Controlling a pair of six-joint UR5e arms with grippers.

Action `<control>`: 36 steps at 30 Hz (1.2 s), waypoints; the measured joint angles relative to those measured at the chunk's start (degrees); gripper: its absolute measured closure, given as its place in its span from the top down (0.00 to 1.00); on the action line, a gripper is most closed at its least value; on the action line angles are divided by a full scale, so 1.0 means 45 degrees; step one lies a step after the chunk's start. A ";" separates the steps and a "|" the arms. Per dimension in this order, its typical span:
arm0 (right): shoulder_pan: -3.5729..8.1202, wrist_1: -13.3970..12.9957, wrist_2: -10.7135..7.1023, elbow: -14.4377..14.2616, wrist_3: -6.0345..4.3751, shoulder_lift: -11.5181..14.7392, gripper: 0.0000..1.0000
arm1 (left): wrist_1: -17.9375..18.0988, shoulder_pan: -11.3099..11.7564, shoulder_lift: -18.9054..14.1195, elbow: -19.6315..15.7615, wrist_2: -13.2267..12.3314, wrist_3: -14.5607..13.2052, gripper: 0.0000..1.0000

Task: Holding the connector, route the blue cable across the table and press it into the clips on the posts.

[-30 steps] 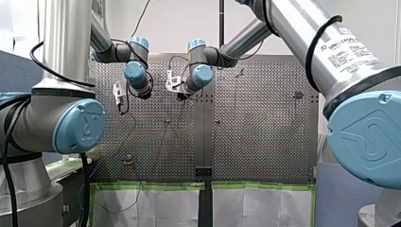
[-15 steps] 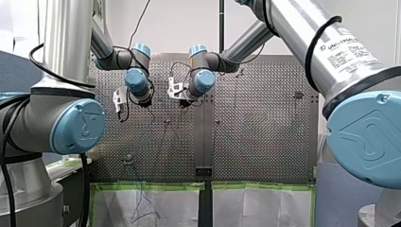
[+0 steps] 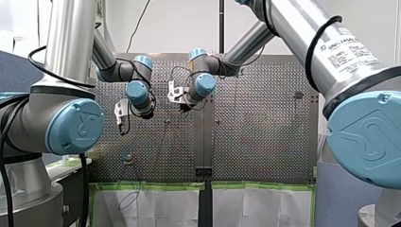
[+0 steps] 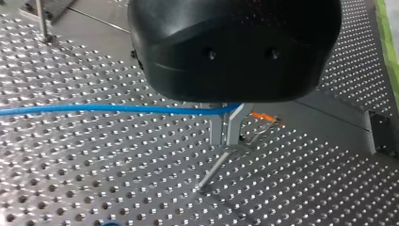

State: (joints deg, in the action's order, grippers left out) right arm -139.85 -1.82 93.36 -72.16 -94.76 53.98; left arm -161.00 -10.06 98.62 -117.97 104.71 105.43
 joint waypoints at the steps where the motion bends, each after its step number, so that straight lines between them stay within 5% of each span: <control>1: 0.0016 -0.0059 0.0000 -0.0090 0.0000 -0.0003 0.00 | 0.0063 -0.0024 0.0075 -0.0013 0.0009 0.0021 0.00; 16: 0.0204 -0.1204 -0.0043 -0.1349 -0.0034 -0.0265 0.00 | 0.0797 -0.0186 0.1023 -0.0054 0.0416 0.0296 0.00; 36: 0.0867 -0.2211 -0.0527 -0.1393 -0.0232 -0.0588 0.00 | 0.1631 -0.0146 0.2142 0.0367 0.0310 0.0340 0.00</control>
State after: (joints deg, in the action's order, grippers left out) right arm -135.94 -11.77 90.99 -78.43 -95.81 51.34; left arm -153.66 -10.72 108.26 -116.32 106.11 106.96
